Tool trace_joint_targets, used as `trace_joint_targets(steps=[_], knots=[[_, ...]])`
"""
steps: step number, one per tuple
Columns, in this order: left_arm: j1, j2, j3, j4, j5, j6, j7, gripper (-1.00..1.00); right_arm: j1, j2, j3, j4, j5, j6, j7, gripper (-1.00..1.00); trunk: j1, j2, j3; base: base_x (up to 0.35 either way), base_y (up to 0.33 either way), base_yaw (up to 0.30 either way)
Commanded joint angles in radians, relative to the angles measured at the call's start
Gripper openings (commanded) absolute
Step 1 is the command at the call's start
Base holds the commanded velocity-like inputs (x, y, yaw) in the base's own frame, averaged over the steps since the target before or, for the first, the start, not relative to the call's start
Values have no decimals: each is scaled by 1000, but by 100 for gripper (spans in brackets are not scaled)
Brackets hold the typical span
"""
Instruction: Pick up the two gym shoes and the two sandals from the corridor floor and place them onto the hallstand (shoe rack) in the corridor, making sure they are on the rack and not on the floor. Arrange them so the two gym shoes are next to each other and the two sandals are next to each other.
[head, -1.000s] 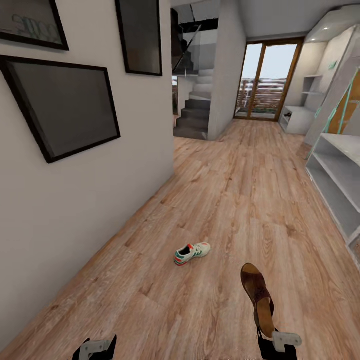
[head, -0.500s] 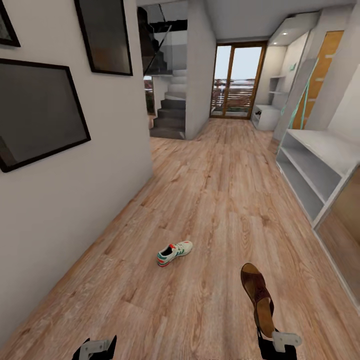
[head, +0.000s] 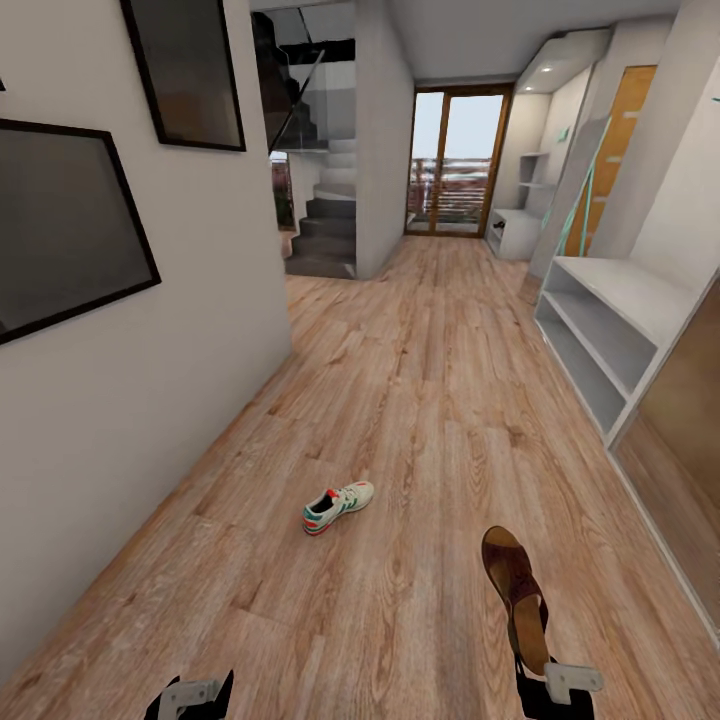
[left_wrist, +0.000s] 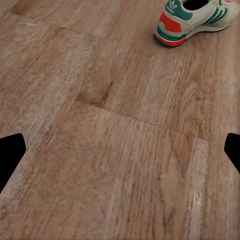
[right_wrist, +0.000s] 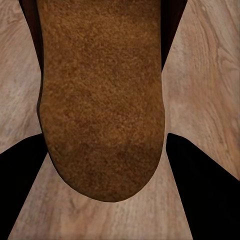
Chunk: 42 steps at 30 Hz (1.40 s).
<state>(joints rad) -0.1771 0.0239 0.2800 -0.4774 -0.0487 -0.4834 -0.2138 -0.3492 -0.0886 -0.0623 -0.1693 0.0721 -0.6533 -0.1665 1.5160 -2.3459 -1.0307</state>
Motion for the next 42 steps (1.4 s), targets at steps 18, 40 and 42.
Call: trace_joint_targets(steps=[18, 40, 42], knots=[[-1, -1, 9, 0, -5, -2, -8, 100, -1, 7, -5, 1, 7, -3, -2, -100, 0, 0, -1, 53, 34, -31], [-1, 0, 9, 0, -2, -2, -8, 100, -1, 7, -7, 2, 8, -3, -2, -100, 0, 0, -1, 265, 221, -250], [-1, 0, 10, 0, -2, -2, -8, 100, -1, 7, -7, 1, 8, -3, -2, -100, 0, 0, -1, 256, 246, -261]])
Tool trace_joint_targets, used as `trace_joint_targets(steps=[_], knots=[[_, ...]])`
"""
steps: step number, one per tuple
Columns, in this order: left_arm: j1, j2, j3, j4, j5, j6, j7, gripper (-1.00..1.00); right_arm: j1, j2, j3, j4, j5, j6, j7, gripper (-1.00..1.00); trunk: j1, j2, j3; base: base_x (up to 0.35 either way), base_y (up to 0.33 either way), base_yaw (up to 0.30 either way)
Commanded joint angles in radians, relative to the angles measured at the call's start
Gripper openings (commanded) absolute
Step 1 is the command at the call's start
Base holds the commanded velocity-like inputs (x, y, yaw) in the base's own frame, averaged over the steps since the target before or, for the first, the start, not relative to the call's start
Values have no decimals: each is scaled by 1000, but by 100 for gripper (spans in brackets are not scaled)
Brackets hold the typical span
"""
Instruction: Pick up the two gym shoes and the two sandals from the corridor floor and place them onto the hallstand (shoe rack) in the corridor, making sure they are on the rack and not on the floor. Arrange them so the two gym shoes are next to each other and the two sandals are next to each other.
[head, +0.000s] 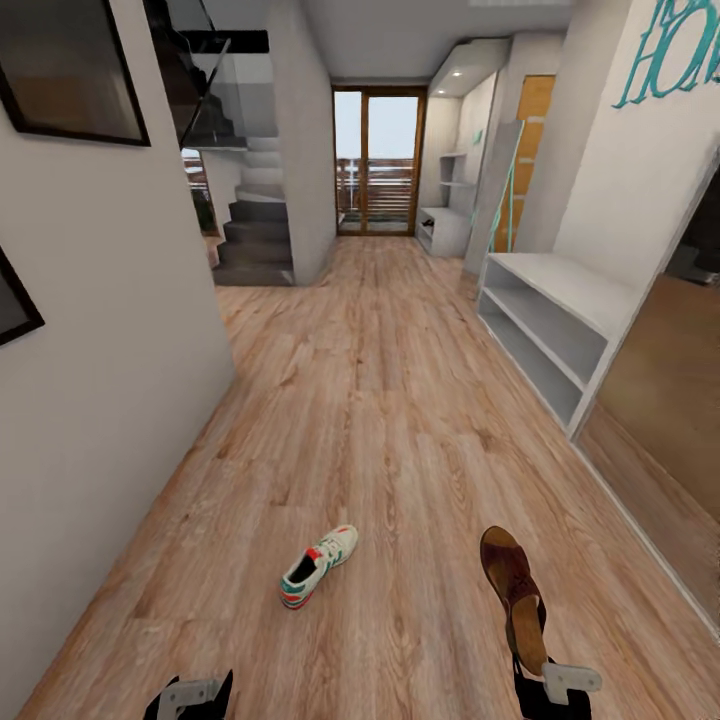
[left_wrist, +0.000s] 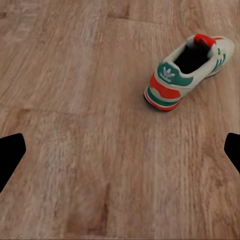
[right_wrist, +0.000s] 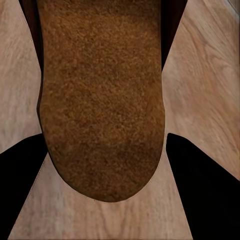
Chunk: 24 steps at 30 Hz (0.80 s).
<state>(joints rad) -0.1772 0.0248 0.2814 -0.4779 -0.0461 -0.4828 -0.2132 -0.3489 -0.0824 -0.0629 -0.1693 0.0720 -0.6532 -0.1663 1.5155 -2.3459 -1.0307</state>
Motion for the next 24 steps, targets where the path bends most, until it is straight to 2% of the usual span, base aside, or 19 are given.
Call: trace_joint_targets(steps=[1, 18, 24], knots=[[-1, -1, 8, 1, -5, -3, -9, 100, -1, 1, -6, 1, 8, -3, -2, -100, 0, 0, -1, 250, 249, -261], [-1, 0, 8, 1, -7, -2, -9, 100, -1, 0, -6, 1, 7, -3, -2, -100, 0, 0, -1, 230, 267, -254], [-1, 1, 2, 0, -10, -2, -10, 100, -1, 0, -6, 1, 7, -2, -2, -100, 0, 0, -1, 84, 100, -233]])
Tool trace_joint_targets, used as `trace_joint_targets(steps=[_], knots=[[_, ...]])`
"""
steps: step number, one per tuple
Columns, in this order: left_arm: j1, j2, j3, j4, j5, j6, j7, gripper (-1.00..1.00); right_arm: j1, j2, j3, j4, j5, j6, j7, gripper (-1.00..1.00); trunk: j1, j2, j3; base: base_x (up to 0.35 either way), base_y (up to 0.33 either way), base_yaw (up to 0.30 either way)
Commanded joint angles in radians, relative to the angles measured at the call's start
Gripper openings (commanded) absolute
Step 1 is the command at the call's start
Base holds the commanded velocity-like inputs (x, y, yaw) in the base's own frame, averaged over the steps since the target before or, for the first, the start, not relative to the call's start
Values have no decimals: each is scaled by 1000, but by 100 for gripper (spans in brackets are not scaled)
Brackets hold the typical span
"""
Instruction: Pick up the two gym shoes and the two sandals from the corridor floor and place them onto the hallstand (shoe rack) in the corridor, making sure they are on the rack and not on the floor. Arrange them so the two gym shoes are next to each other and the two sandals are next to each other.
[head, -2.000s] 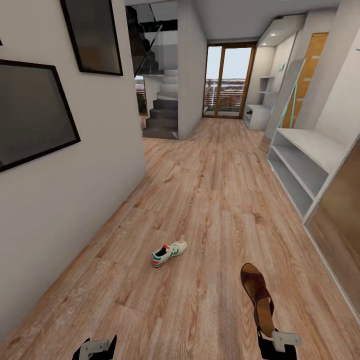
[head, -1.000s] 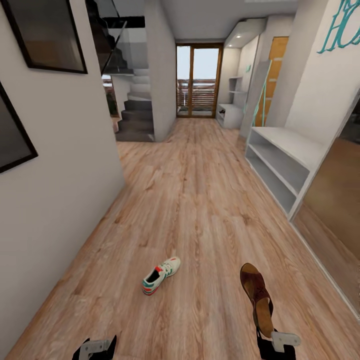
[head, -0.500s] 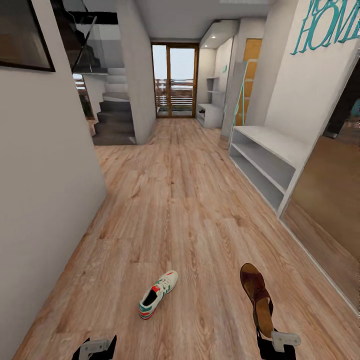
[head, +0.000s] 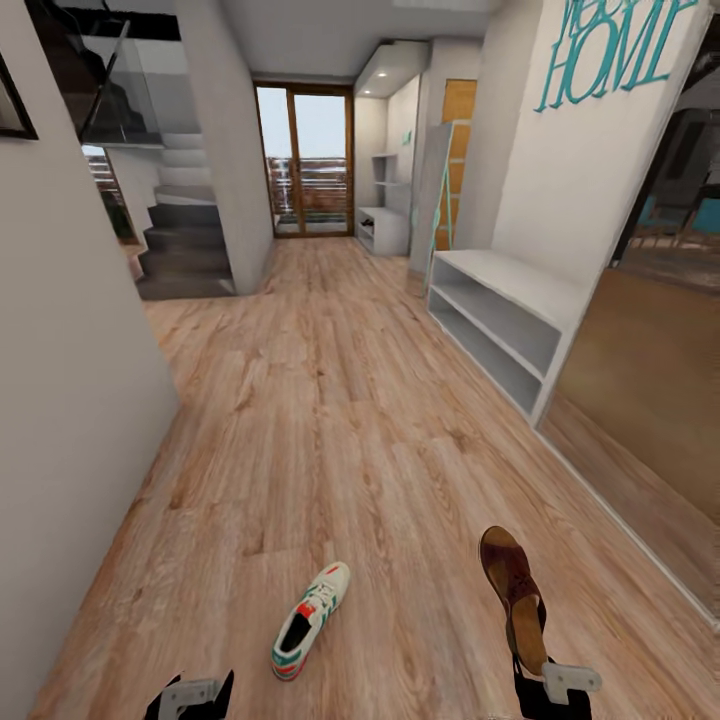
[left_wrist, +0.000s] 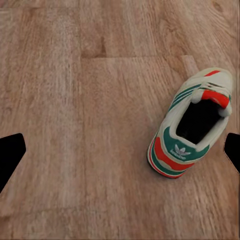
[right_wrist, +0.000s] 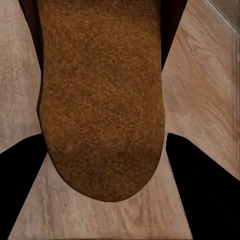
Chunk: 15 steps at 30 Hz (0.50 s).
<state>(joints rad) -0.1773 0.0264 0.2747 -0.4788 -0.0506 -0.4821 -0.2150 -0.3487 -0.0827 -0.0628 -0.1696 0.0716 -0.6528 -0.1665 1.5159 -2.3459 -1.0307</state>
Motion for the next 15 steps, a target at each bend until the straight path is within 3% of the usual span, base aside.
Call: trace_joint_targets(steps=[1, 7, 12, 14, 15], knots=[[-1, 0, 7, 0, -6, -2, -9, 100, -1, 1, -6, 1, 8, -3, -2, -100, 0, 0, -1, 21, 25, -233], [-5, 2, 4, 0, -16, 2, -15, 100, -1, 0, -6, 1, 8, -3, -2, -100, 0, 0, -1, 9, 11, -233], [-10, 5, 4, 0, -56, 9, -18, 100, -1, 0, -6, 1, 7, -4, -2, -100, 0, 0, -1, 2, 2, -233], [-12, 6, 4, 0, -85, 13, -19, 100, -1, 0, -6, 1, 7, -4, -2, -100, 0, 0, -1, 1, 1, -233], [-18, 7, 5, 0, -129, 18, -25, 100, -1, 0, -6, 1, 7, -4, -2, -100, 0, 0, -1, 0, 0, -212]])
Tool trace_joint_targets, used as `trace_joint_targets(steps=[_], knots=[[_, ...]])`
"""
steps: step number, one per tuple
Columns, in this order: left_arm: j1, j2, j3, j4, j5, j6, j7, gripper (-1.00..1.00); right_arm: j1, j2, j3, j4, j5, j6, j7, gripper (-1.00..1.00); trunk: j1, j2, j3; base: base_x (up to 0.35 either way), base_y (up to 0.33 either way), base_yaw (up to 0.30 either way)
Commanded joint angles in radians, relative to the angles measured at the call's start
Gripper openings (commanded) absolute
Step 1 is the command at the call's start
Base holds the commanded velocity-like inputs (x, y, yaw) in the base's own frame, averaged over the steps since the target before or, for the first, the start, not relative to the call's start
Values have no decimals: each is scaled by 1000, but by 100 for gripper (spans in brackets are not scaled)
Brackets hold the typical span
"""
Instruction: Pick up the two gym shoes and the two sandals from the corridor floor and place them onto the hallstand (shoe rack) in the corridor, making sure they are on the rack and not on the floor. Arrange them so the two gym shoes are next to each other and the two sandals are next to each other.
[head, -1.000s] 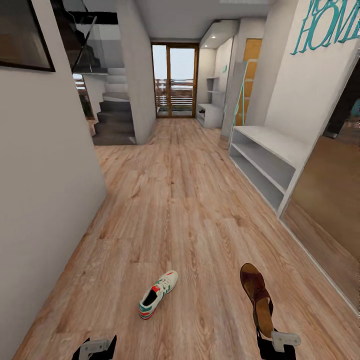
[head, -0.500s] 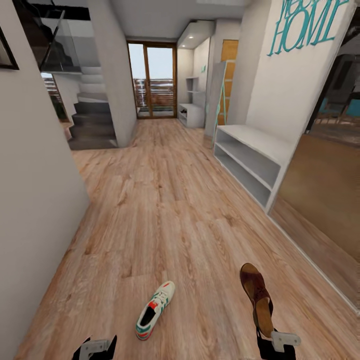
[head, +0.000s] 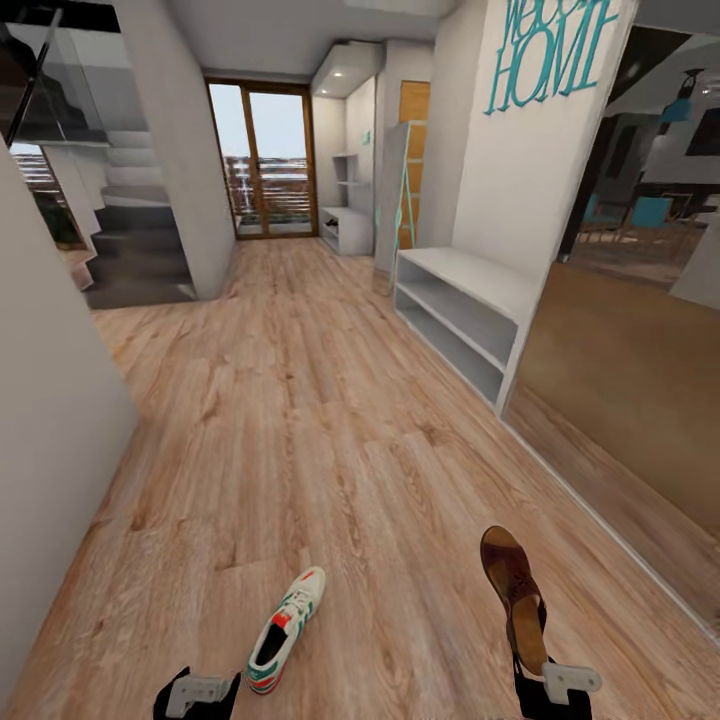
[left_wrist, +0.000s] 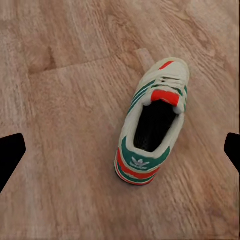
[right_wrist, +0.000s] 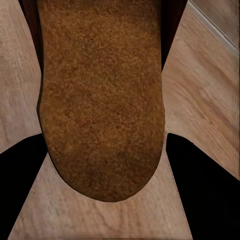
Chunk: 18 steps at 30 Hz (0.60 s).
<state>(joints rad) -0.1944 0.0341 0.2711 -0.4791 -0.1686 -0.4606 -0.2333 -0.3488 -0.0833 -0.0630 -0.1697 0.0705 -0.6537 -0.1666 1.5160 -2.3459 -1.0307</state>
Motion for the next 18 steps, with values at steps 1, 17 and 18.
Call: trace_joint_targets(steps=[1, 17, 18], knots=[[-3, -1, 9, 0, -21, -2, -8, 100, -1, 0, -6, 1, 8, -3, -2, -100, 0, 0, -1, 0, 0, -183], [-140, -2, 2, 0, -128, 214, -109, 100, -1, 2, -7, -1, 8, -3, -3, -100, 0, 0, -1, 0, 0, -23], [-139, -2, 2, 0, -127, 214, -109, 100, -1, 2, -7, -1, 8, -3, -3, -100, 0, 0, -1, 0, 0, 0]])
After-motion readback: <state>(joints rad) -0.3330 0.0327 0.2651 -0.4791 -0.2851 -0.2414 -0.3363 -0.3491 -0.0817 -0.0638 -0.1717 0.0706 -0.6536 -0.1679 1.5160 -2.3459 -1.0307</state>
